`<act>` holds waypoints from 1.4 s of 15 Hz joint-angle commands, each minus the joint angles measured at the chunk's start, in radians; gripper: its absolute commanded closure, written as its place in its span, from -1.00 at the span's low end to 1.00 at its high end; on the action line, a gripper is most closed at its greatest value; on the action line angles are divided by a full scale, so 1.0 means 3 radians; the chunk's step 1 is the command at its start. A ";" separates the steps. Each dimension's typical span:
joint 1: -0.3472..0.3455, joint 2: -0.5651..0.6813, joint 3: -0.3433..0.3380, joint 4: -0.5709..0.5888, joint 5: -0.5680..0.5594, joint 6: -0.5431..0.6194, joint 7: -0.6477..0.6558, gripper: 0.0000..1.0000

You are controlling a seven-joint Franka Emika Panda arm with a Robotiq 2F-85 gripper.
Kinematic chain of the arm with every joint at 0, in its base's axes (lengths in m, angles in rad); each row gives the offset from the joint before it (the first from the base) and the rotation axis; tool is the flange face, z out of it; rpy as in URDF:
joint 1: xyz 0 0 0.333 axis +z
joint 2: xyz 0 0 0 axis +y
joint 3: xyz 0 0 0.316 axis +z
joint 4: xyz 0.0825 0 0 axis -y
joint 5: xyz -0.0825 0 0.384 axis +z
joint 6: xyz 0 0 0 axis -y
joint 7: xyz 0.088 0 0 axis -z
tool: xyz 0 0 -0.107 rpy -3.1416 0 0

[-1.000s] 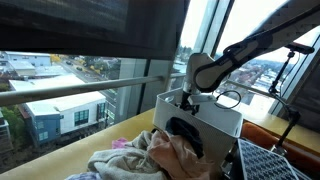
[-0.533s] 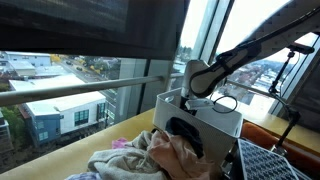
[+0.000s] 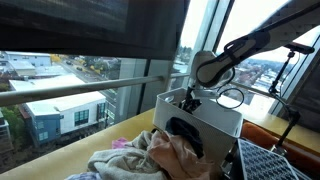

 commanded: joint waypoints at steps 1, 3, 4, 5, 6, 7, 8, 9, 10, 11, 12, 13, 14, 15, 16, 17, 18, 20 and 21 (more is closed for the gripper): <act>0.0058 -0.0626 -0.0272 -0.0406 -0.0154 0.0013 0.0153 1.00; 0.0082 -0.0954 -0.0392 -0.0547 -0.0315 0.0002 0.0242 1.00; 0.0108 -0.1123 -0.0429 -0.0608 -0.0428 -0.0014 0.0313 1.00; 0.0123 -0.1288 -0.0433 -0.0655 -0.0545 -0.0044 0.0391 1.00; 0.0160 -0.1438 -0.0404 -0.0695 -0.0684 -0.0062 0.0513 1.00; 0.0172 -0.1579 -0.0345 -0.0720 -0.0804 -0.0100 0.0612 1.00; 0.0198 -0.1689 -0.0260 -0.0730 -0.0908 -0.0138 0.0725 1.00; 0.0225 -0.1758 -0.0144 -0.0720 -0.0963 -0.0192 0.0803 1.00; 0.0250 -0.1824 -0.0014 -0.0712 -0.0983 -0.0262 0.0867 1.00; 0.0282 -0.1822 0.0135 -0.0685 -0.0956 -0.0325 0.0907 1.00; 0.0318 -0.1841 0.0280 -0.0644 -0.0902 -0.0424 0.0927 1.00; 0.0367 -0.1783 0.0422 -0.0587 -0.0878 -0.0480 0.0965 1.00; 0.0424 -0.1735 0.0558 -0.0530 -0.0849 -0.0542 0.0991 1.00; 0.0488 -0.1690 0.0692 -0.0455 -0.0802 -0.0631 0.1004 1.00; 0.0556 -0.1588 0.0812 -0.0374 -0.0773 -0.0669 0.1024 1.00; 0.0632 -0.1496 0.0922 -0.0277 -0.0769 -0.0740 0.1058 1.00; 0.0698 -0.1400 0.1018 -0.0175 -0.0728 -0.0817 0.1042 1.00; 0.0824 -0.1177 0.1167 0.0054 -0.0623 -0.0974 0.0989 1.00; 0.0882 -0.1046 0.1216 0.0183 -0.0579 -0.1045 0.0962 1.00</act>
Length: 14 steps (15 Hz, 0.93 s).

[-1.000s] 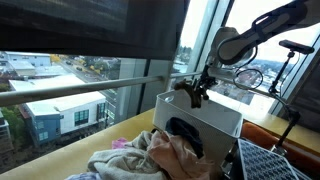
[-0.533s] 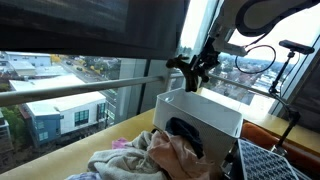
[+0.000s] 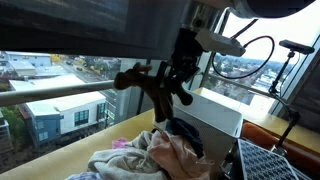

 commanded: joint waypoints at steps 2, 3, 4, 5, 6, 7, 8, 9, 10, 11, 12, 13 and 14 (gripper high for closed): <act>0.0198 0.0639 0.0184 0.0672 0.0254 -0.0397 -0.0201 1.00; 0.0219 0.0780 0.0195 0.0772 0.0329 -0.0442 -0.0278 1.00; 0.0228 0.0933 0.0194 0.0865 0.0402 -0.0460 -0.0379 1.00; 0.0229 0.1079 0.0181 0.0953 0.0466 -0.0485 -0.0499 1.00; 0.0213 0.1225 0.0174 0.1044 0.0555 -0.0519 -0.0635 1.00; 0.0201 0.1359 0.0161 0.1130 0.0623 -0.0560 -0.0752 1.00; 0.0179 0.1494 0.0154 0.1225 0.0710 -0.0615 -0.0891 1.00; 0.0172 0.1609 0.0138 0.1321 0.0766 -0.0680 -0.0993 1.00; 0.0175 0.1672 0.0118 0.1391 0.0804 -0.0764 -0.1066 0.85; 0.0178 0.1723 0.0099 0.1467 0.0832 -0.0842 -0.1127 0.46; 0.0173 0.1741 0.0086 0.1527 0.0862 -0.0915 -0.1183 0.34; 0.0164 0.1761 0.0078 0.1590 0.0889 -0.0982 -0.1228 0.21; 0.0155 0.1745 0.0075 0.1634 0.0915 -0.1060 -0.1260 0.05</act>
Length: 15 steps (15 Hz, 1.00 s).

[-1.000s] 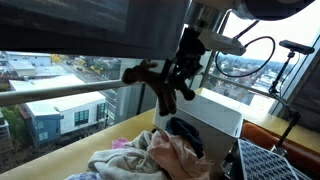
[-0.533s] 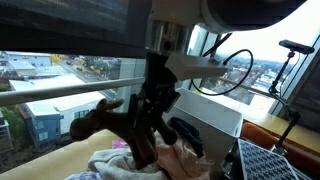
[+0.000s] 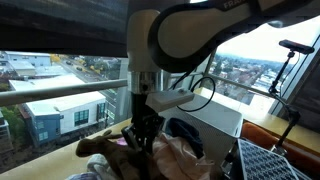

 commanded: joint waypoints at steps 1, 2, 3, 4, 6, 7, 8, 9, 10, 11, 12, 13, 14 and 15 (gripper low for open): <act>-0.0004 0.0014 -0.0029 0.0308 0.0174 -0.0389 -0.0204 -0.08; -0.0008 -0.0025 -0.0028 0.0328 0.0190 -0.0452 -0.0230 -0.25; -0.0003 -0.0082 -0.0039 0.0336 0.0188 -0.0503 -0.0242 -0.37; 0.0005 -0.0144 -0.0057 0.0324 0.0166 -0.0525 -0.0239 -0.54; 0.0045 -0.0073 -0.0086 0.0326 0.0137 -0.0417 -0.0184 -0.30; 0.0042 -0.0120 -0.0091 0.0327 0.0134 -0.0433 -0.0193 -0.47; 0.0039 -0.0154 -0.0095 0.0327 0.0131 -0.0459 -0.0198 -0.61; 0.0038 -0.0178 -0.0097 0.0324 0.0129 -0.0476 -0.0201 -0.67; 0.0037 -0.0186 -0.0098 0.0321 0.0129 -0.0478 -0.0201 -0.67; 0.0038 -0.0186 -0.0098 0.0317 0.0128 -0.0478 -0.0202 -0.67; 0.0037 -0.0186 -0.0098 0.0312 0.0128 -0.0478 -0.0202 -0.67; 0.0037 -0.0186 -0.0098 0.0310 0.0128 -0.0478 -0.0202 -0.67; 0.0037 -0.0186 -0.0098 0.0309 0.0128 -0.0478 -0.0202 -0.67; 0.0037 -0.0186 -0.0098 0.0309 0.0128 -0.0478 -0.0202 -0.67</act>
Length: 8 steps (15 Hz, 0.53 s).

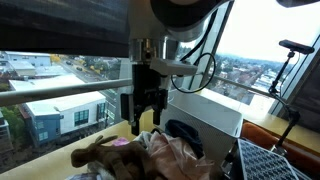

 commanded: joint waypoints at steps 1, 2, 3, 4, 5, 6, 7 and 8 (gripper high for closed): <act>0.0051 0.0002 -0.0064 0.0017 0.0039 -0.0012 -0.0020 -0.67; 0.0033 -0.0002 -0.0067 0.0031 0.0046 -0.0018 -0.0037 -0.92; 0.0035 0.0003 -0.0077 0.0063 0.0035 -0.0022 -0.0035 -0.96; 0.0042 0.0006 -0.0084 0.0092 0.0029 -0.0004 -0.0023 -1.00; 0.0052 0.0001 -0.0091 0.0107 0.0023 0.0006 -0.0012 -1.00; 0.0067 -0.0003 -0.0102 0.0119 0.0006 0.0020 0.0006 -1.00; 0.0081 -0.0005 -0.0117 0.0127 -0.0018 0.0021 0.0024 -1.00; 0.0093 -0.0015 -0.0128 0.0117 -0.0039 0.0026 0.0037 -1.00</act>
